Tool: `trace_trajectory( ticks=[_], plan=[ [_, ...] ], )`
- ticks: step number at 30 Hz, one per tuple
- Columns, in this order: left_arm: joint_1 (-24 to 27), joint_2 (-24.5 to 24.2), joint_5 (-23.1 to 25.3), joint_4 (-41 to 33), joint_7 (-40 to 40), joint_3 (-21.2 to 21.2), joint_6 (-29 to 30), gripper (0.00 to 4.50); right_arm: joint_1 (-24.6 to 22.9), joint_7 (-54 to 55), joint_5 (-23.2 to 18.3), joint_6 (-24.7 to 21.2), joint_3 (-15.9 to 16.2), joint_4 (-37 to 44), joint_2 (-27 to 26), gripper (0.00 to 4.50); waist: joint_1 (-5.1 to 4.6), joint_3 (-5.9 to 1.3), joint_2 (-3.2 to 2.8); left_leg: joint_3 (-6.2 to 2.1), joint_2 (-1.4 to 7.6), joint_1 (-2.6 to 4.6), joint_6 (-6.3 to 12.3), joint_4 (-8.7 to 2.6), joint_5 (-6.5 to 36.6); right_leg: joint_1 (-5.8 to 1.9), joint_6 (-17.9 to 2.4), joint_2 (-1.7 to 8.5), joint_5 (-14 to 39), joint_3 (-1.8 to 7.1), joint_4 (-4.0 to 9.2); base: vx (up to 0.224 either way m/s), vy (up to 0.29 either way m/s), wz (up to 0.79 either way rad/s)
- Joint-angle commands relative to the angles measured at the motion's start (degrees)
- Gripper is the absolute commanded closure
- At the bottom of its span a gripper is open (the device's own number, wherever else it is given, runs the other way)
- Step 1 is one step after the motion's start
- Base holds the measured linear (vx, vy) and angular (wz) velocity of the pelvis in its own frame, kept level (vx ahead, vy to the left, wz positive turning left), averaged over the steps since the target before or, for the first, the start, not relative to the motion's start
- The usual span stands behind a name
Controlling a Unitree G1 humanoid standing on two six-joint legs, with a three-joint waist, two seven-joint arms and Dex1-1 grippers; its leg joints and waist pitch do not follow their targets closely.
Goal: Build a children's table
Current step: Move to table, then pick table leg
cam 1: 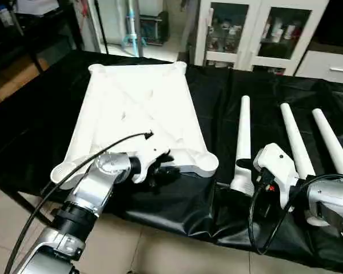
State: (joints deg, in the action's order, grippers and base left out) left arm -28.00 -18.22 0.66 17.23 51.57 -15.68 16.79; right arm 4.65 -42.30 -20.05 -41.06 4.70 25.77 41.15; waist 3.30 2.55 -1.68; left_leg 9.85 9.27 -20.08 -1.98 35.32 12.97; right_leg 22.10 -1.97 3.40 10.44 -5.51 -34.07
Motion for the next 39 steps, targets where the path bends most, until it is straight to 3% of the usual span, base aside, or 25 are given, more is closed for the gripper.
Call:
trace_trajectory(
  ticks=[1,4,6,9,10,11,12,13,14,15,17,19,20,21,22,24,25,26,28,29,32,34,35,39],
  plan=[
    [0.67,-1.39,-1.04,-4.17,0.70,1.36,1.23,2.33,0.98,0.36,-1.88,-1.20,-2.33,0.22,-0.67,0.00,0.31,-2.97,1.42,-1.98,4.70,-0.06,4.03,-4.61,6.76,-2.88,-9.02,6.65,16.89,4.13,4.35,0.000,0.000,0.00],
    [1.91,-2.55,-3.47,-11.72,-1.29,5.26,3.32,2.33,4.52,3.06,-6.01,-5.68,-6.54,-1.85,-4.16,0.00,-0.16,-2.73,1.54,-1.95,4.67,0.09,3.42,-4.64,7.06,-2.55,-8.82,6.20,17.83,3.98,4.43,0.000,0.000,0.00],
    [2.14,-2.64,-3.91,-13.02,-1.78,5.96,3.77,2.33,5.39,3.97,-5.96,-6.15,-7.08,-2.69,-4.76,0.00,-0.30,-2.66,1.56,-1.88,4.57,0.16,2.93,-4.64,6.69,-2.39,-9.34,6.12,17.43,3.94,4.42,0.000,0.000,0.00],
    [4.33,-2.77,-8.14,-19.76,-1.78,9.09,7.54,2.33,12.56,12.97,-5.15,-12.11,-11.14,-9.40,-10.73,0.00,-0.77,-2.73,1.69,-1.82,4.26,0.00,1.79,-4.72,5.15,-2.42,-10.45,5.90,15.17,3.93,4.06,0.000,0.000,0.00],
    [5.64,-2.80,-9.17,-22.03,-1.73,9.53,9.02,2.33,15.17,15.62,-4.39,-13.40,-11.60,-12.22,-12.65,0.00,-0.89,-2.88,2.41,-1.86,4.46,0.29,1.12,-4.67,4.65,-2.42,-10.99,6.07,14.35,4.01,3.69,0.000,0.000,0.00],
    [5.64,-2.80,-9.17,-22.03,-1.73,9.53,9.02,2.33,15.17,15.62,-4.39,-13.40,-11.60,-12.22,-12.65,0.00,-0.91,-2.67,2.01,-1.76,4.24,0.10,1.02,-4.69,4.65,-2.41,-10.85,5.96,15.10,3.96,3.87,0.000,0.000,0.00],
    [7.58,-2.95,-8.23,-23.67,-2.37,8.63,9.50,2.33,17.55,17.16,-2.64,-13.83,-10.21,-15.24,-13.72,0.00,-0.86,-2.82,2.13,-1.56,4.32,0.45,0.90,-4.51,4.54,-2.24,-10.91,5.97,14.45,4.07,3.83,0.000,0.000,0.00],
    [9.27,-2.91,-6.95,-25.05,-3.36,7.60,9.67,2.33,19.41,18.26,-0.79,-14.08,-8.58,-17.76,-14.07,0.00,-0.86,-2.84,3.08,-1.58,4.32,0.03,1.48,-4.65,2.84,-2.56,-10.80,5.92,12.83,4.10,3.32,0.000,0.000,0.00],
    [10.08,-2.82,-6.10,-25.86,-4.17,6.99,9.68,2.33,20.53,18.79,0.21,-13.99,-7.63,-19.42,-14.02,0.00,-0.91,-2.83,2.82,-1.62,4.35,0.07,1.50,-4.62,2.54,-2.46,-11.01,5.90,12.49,4.04,3.15,0.000,0.000,0.00],
    [10.95,-2.76,-5.07,-26.48,-5.08,6.46,9.21,2.33,21.96,20.17,1.26,-13.64,-7.27,-21.87,-14.57,0.00,-0.60,-2.75,4.15,-1.28,4.24,0.14,2.00,-4.55,2.05,-2.41,-9.97,6.20,14.11,4.19,3.44,0.000,0.000,0.00],
    [11.73,-2.61,-4.44,-27.05,-6.09,6.27,9.04,2.33,23.53,22.37,2.39,-13.23,-7.37,-24.60,-15.48,0.00,-0.29,-3.12,3.80,-1.23,4.27,0.31,1.57,-4.31,-0.17,-2.30,-9.71,5.91,10.90,4.29,2.95,0.000,0.000,0.00],
    [14.19,-2.61,-4.08,-30.77,-8.63,6.17,9.83,2.33,28.24,26.80,4.84,-15.67,-7.15,-31.19,-17.41,0.00,-0.49,-3.18,4.71,-1.43,4.33,-0.07,1.69,-4.40,-3.68,-2.30,-11.25,5.72,4.96,4.19,1.92,0.000,0.000,0.00],
    [14.56,-2.67,-4.12,-31.41,-8.90,6.14,9.96,2.33,28.90,27.23,5.02,-16.28,-7.09,-32.01,-17.63,0.00,-0.49,-3.05,4.84,-1.31,4.33,-0.02,1.72,-4.38,-3.36,-2.24,-11.69,5.77,4.66,4.26,2.02,0.000,0.000,0.00],
    [16.44,-3.35,-5.79,-34.39,-7.93,6.40,10.98,2.33,31.48,28.45,5.41,-21.45,-6.24,-34.57,-18.27,0.00,-0.52,-2.82,4.87,-1.11,4.30,0.15,1.06,-4.36,-1.42,-2.25,-12.34,5.74,5.04,4.39,2.04,0.000,0.000,0.00],
    [17.36,-3.88,-6.53,-35.81,-7.02,6.25,11.17,2.33,32.77,29.36,5.97,-23.56,-5.96,-36.08,-18.55,0.00,-0.57,-2.74,4.81,-1.10,4.33,0.16,0.86,-4.45,-0.79,-2.31,-12.46,5.73,5.37,4.44,2.11,0.000,0.000,0.00],
    [18.60,-5.00,-7.88,-38.35,-4.94,5.25,12.33,2.33,34.73,29.76,6.53,-26.84,-5.31,-38.77,-18.61,0.00,-0.69,-2.62,5.42,-1.02,4.25,0.20,0.06,-4.46,0.83,-2.32,-12.08,5.65,7.07,4.45,2.14,0.000,0.000,0.00],
    [18.95,-5.43,-8.43,-39.48,-3.95,4.59,12.86,2.33,35.43,29.94,6.71,-27.55,-5.40,-39.96,-18.72,0.00,-0.42,-2.47,5.17,-0.91,4.19,0.25,-0.39,-4.48,1.65,-2.17,-11.38,5.64,8.31,4.52,2.41,0.000,0.000,0.00],
    [18.90,-5.89,-8.72,-40.57,-3.08,3.77,13.46,2.33,35.74,29.88,6.59,-28.25,-5.76,-40.77,-18.79,0.00,-0.35,-2.38,5.99,-0.83,4.20,0.27,-0.85,-4.56,2.31,-2.15,-10.67,5.56,9.55,4.51,2.55,0.000,0.000,0.00],
    [18.75,-6.31,-8.94,-41.56,-2.39,3.01,13.93,2.33,36.01,29.95,6.54,-28.72,-6.05,-41.77,-18.90,0.00,0.10,-2.35,5.83,-0.94,4.29,0.40,-1.57,-4.61,2.99,-2.10,-9.70,5.78,11.13,4.57,2.46,0.000,0.000,0.00],
    [18.15,-6.88,-8.98,-42.47,-1.80,2.27,14.35,2.33,36.08,30.50,6.64,-28.97,-6.65,-43.17,-19.29,0.00,0.08,-2.27,6.05,-0.95,4.30,0.34,-1.97,-4.63,2.83,-2.07,-9.14,5.75,11.22,4.53,2.59,0.000,0.000,0.00],
    [15.83,-8.10,-10.60,-45.37,-0.72,1.34,17.00,2.33,36.48,31.84,7.38,-29.17,-7.11,-47.54,-20.50,0.00,-0.01,-2.28,5.89,-1.04,4.25,0.41,-3.44,-4.68,3.33,-2.05,-8.73,5.72,11.20,4.52,2.41,0.000,0.000,0.00],
    [15.07,-8.53,-11.56,-46.50,-0.50,1.50,18.30,2.33,36.84,32.19,7.64,-29.59,-6.99,-48.98,-21.00,0.00,0.00,-2.33,6.14,-0.99,4.05,0.24,-3.56,-4.60,3.41,-2.24,-8.71,5.62,10.76,4.55,2.40,0.000,0.000,0.00],
    [15.07,-8.53,-11.56,-46.50,-0.50,1.50,18.30,2.33,36.84,32.19,7.64,-29.59,-6.99,-48.98,-21.00,0.00,-0.05,-2.28,5.47,-1.04,4.05,0.18,-3.92,-4.60,3.71,-2.23,-8.81,5.64,10.59,4.56,2.51,0.000,0.000,0.00],
    [13.95,-9.76,-12.21,-46.93,0.95,1.14,19.32,2.33,36.44,32.50,7.20,-30.64,-8.48,-51.12,-22.24,0.00,-0.09,-2.34,5.59,-1.10,3.97,0.14,-4.27,-4.51,4.79,-2.31,-8.23,5.52,12.37,4.52,2.58,0.000,0.000,0.00]
  ],
)
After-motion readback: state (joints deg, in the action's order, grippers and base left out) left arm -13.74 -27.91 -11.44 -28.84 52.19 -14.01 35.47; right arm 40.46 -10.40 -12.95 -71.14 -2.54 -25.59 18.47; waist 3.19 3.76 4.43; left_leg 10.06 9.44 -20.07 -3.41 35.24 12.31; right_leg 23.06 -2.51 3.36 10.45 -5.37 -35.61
